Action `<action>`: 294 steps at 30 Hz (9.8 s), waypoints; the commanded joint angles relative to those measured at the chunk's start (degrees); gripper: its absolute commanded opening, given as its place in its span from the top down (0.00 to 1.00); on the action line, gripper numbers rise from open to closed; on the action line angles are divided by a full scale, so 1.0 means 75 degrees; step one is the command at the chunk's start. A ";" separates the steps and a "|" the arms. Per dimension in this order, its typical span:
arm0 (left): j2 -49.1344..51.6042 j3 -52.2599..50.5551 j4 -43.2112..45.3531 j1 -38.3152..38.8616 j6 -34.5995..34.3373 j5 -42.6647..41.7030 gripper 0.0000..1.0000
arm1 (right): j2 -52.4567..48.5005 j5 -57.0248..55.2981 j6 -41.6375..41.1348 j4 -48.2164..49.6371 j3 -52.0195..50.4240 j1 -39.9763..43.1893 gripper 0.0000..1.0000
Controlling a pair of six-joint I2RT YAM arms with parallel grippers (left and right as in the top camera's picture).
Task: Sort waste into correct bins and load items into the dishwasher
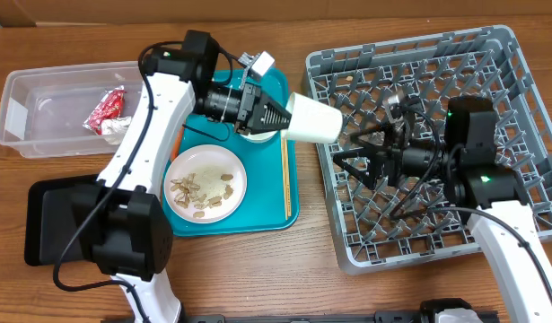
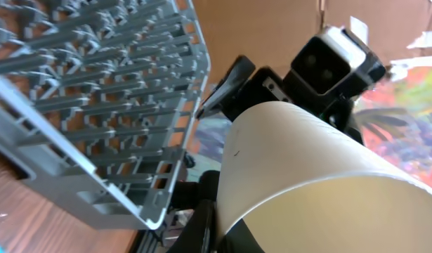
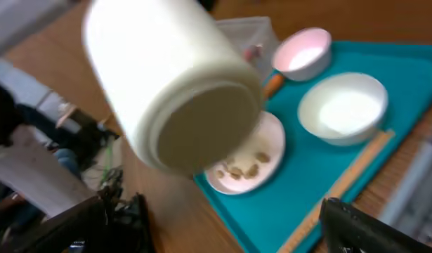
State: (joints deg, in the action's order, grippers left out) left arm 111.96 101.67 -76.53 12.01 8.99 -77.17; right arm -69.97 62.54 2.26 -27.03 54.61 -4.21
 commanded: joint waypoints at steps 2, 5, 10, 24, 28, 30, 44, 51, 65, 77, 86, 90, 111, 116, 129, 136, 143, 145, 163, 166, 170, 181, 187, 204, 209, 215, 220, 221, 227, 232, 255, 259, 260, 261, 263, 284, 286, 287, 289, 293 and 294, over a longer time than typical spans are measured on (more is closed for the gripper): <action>-0.0064 0.0096 0.0009 0.0254 0.0224 -0.0516 0.94 | -0.0032 0.1746 0.0154 0.0761 0.0143 -0.0038 0.00; -0.0064 0.0096 0.0003 0.0376 0.0117 -0.0533 0.94 | -0.0032 0.1757 0.0102 0.1137 0.0143 -0.0038 0.00; -0.0064 0.0096 0.0006 0.0717 0.0108 -0.0781 0.94 | -0.0032 0.1052 0.0105 0.1198 0.0143 -0.0038 0.00; -0.0064 0.0096 0.0009 0.0854 0.0108 -0.0711 0.86 | -0.0032 0.0697 0.0102 0.1632 0.0143 -0.0035 0.22; -0.0064 0.0096 0.0009 0.0857 0.0111 -0.0423 0.83 | -0.0032 0.0694 0.0102 0.1696 0.0143 -0.0035 0.29; -0.0064 0.0096 0.0009 0.0854 0.0111 -0.0425 0.83 | -0.0032 0.0697 0.0102 0.1711 0.0143 -0.0035 0.33; -0.0195 0.0335 0.0035 -0.0297 -0.1087 0.4013 0.66 | -0.0020 -0.2194 0.0017 0.0271 0.0172 0.0023 0.58; -0.0758 0.0455 -0.0242 -0.1824 -0.1518 0.6863 0.66 | -0.0003 -0.5502 -0.0606 -0.2952 0.1629 0.1268 0.61; -0.0962 0.0455 -0.0632 -0.2069 -0.1600 0.7743 0.67 | -0.0883 -0.7793 -0.1134 -0.5901 0.2270 0.4951 0.64; -0.0962 0.0455 -0.0641 -0.2025 -0.1606 0.7740 0.64 | -0.1594 -0.7291 -0.1335 -0.5834 0.2288 0.4940 0.16; -0.0863 0.0321 0.0918 -0.1160 -0.1886 0.7988 0.45 | -0.0877 -0.4503 -0.0487 -0.5056 0.2387 0.3034 0.18; -0.0425 0.0315 0.1364 -0.0729 -0.1923 0.8099 0.46 | -0.0871 -0.4503 -0.0469 -0.4645 0.2384 0.1638 0.19; -0.1466 0.0323 -0.0219 -0.3194 -0.2812 1.0089 0.48 | -0.6172 -0.7804 -0.0962 -0.2990 0.6910 -0.3485 0.22; -0.1463 0.0323 -0.0181 -0.3188 -0.2865 1.0086 0.48 | -0.7274 -0.7994 -0.1110 -0.2678 0.6910 -0.3596 0.31; -0.1463 0.0323 -0.0192 -0.3185 -0.2862 1.0086 0.47 | -0.8005 -0.7991 -0.1539 -0.2565 0.6901 -0.3681 0.77; -0.1463 0.0323 -0.0192 -0.3185 -0.2859 1.0089 0.47 | -0.7813 -0.7997 -0.1766 -0.2699 0.7251 -0.3602 0.96; -0.1463 0.0323 -0.0195 -0.3185 -0.2859 1.0089 0.47 | -0.6286 -0.9358 -0.1664 -0.4092 0.8903 -0.3182 0.96; -0.1463 0.0323 -0.0198 -0.3185 -0.2859 1.0092 0.47 | -0.5738 -1.0456 -0.1664 -0.4508 0.9037 -0.3019 0.96; -0.1463 0.0323 -0.0291 -0.3185 -0.3040 1.0025 0.47 | -0.5007 -1.9083 -0.4470 -0.3821 0.4281 0.0612 0.96; -0.1463 0.0323 -0.0303 -0.3185 -0.3037 1.0028 0.47 | -0.5007 -1.8663 -0.3797 -0.2675 0.3421 0.0612 0.96; -0.1463 0.0323 -0.0297 -0.3185 -0.3040 1.0025 0.47 | -0.5007 -1.8296 -0.3666 -0.2072 0.3010 0.0361 0.96; -0.1463 0.0323 -0.0306 -0.3185 -0.3037 1.0025 0.47 | -0.5007 -1.7491 -0.3657 -0.2186 0.3010 0.0169 0.96; -0.1463 0.0323 -0.0312 -0.3185 -0.3037 1.0022 0.46 | -0.5007 -1.9051 -0.2766 -0.1346 0.3013 0.0169 0.96; -0.1463 0.0323 -0.0303 -0.3185 -0.3037 0.9946 0.46 | -0.5590 -1.8564 -0.1521 -0.0277 0.3010 -0.0012 0.96; -0.1463 0.0323 -0.0303 -0.3185 -0.3037 0.9946 0.46 | -0.5590 -1.8613 -0.1521 -0.0303 0.3013 -0.0329 0.96; -0.1463 0.0323 -0.0306 -0.3185 -0.3037 0.9941 0.46 | -0.5552 -1.8608 -0.1524 -0.0956 0.3013 -0.1058 0.31; -0.1463 0.0323 -0.0312 -0.3185 -0.3037 0.9943 0.46 | -0.5004 -1.8549 -0.1527 -0.1058 0.3019 -0.1734 0.24; -0.1463 0.0323 -0.0309 -0.3185 -0.3037 0.9943 0.46 | -0.4855 -1.8471 -0.1530 -0.1134 0.3022 -0.1795 0.23; -0.1463 0.0323 -0.0248 -0.3124 -0.3031 0.9941 0.44 | -0.2885 -1.4737 -0.3290 -0.2897 0.3028 -0.1749 0.19; -0.1405 0.0321 0.0545 -0.2273 -0.2760 0.9949 0.40 | -0.1524 -1.1622 -0.2996 -0.3494 0.3028 -0.1623 0.09; 0.2311 0.0321 0.4299 -0.0522 -0.1824 1.1138 0.44 | -0.1040 -0.9326 -0.2926 -0.5222 0.3028 0.0061 0.08; 0.2457 0.0321 0.4357 -0.0522 -0.1824 1.1135 0.61 | -0.1040 -0.9326 -0.2906 -0.5243 0.3028 0.0058 0.08; 0.2457 0.0321 0.4360 -0.0522 -0.1824 1.1138 0.65 | -0.1040 -0.9326 -0.2903 -0.5243 0.3025 0.0058 0.08; 0.2457 0.0321 0.4371 -0.0522 -0.1824 1.1138 0.68 | -0.1040 -0.9326 -0.2903 -0.5243 0.3025 0.0058 0.08; 0.2457 0.0323 0.4386 -0.0501 -0.1824 1.1135 0.80 | -0.1040 -0.9326 -0.2906 -0.5240 0.3028 0.0058 0.07; 0.2448 0.4386 0.2098 0.0694 -0.2343 0.5004 0.96 | -0.0915 -0.9882 -0.3532 -0.5983 0.3028 0.2550 0.06; 0.2451 0.4383 0.2363 0.0912 -0.2617 0.4508 0.96 | -0.0860 -0.9331 -0.3436 -0.6076 0.3028 0.3077 0.04; 0.2451 0.4383 0.2471 0.1035 -0.2690 0.4412 0.96 | -0.0854 -0.9145 -0.3360 -0.6111 0.3028 0.3235 0.04; 0.2451 0.4383 0.2873 0.1448 -0.2809 0.3940 0.96 | -0.0854 -0.8824 -0.3156 -0.6280 0.3025 0.3672 0.04; 0.2457 0.4380 0.4535 0.2238 -0.3640 0.2914 0.96 | -0.0854 -0.8775 -0.3156 -0.6309 0.3025 0.3754 0.04; 0.2457 0.4380 0.4928 0.2366 -0.3972 0.2900 0.96 | -0.0854 -0.8775 -0.3153 -0.6312 0.3025 0.3754 0.04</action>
State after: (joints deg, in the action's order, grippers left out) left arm 130.43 133.34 -44.36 26.74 -13.63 -48.01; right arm -77.73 -4.69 -22.02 -74.56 76.90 23.90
